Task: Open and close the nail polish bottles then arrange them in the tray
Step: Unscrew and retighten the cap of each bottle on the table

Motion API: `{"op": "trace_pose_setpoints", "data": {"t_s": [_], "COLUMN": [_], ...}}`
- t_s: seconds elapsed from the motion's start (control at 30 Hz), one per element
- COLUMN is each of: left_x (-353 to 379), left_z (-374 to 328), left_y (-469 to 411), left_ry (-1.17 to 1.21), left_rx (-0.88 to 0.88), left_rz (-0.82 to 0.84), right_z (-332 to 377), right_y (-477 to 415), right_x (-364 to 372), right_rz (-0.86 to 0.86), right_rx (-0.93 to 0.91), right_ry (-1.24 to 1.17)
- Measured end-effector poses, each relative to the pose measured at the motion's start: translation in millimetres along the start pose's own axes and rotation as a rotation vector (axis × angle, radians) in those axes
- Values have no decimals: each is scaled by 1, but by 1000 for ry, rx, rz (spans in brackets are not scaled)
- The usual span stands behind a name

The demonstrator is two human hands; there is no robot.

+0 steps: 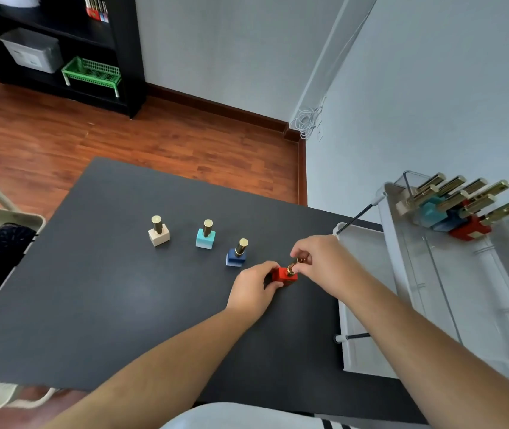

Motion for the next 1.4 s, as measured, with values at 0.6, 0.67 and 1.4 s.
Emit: {"op": "trace_pose_setpoints", "data": {"t_s": [0.6,0.67,1.4], "left_x": [-1,-1,-2], "left_z": [-1,0,-2], "left_y": [1,1,1], "left_ry": [-22,-24,-34], "left_rx": [47,43,44], "left_rz": [-32,-42,-36], "right_z": [-6,-7,-11], "right_y": [9,8,7], "right_x": [-4,-3,-5], "right_rz": [28,23,-98], "right_rx": [-1,-16,42], "right_ry": [-33,13,60]}}
Point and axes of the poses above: each hand's wrist, its own y-axis away from the middle knuckle, its own x-axis out of the palm, z = x × y, the point moved 8 cm from there along -y, towards the middle knuckle, and after that the axes turned 12 degrees about -y, right-handed, at the moved point
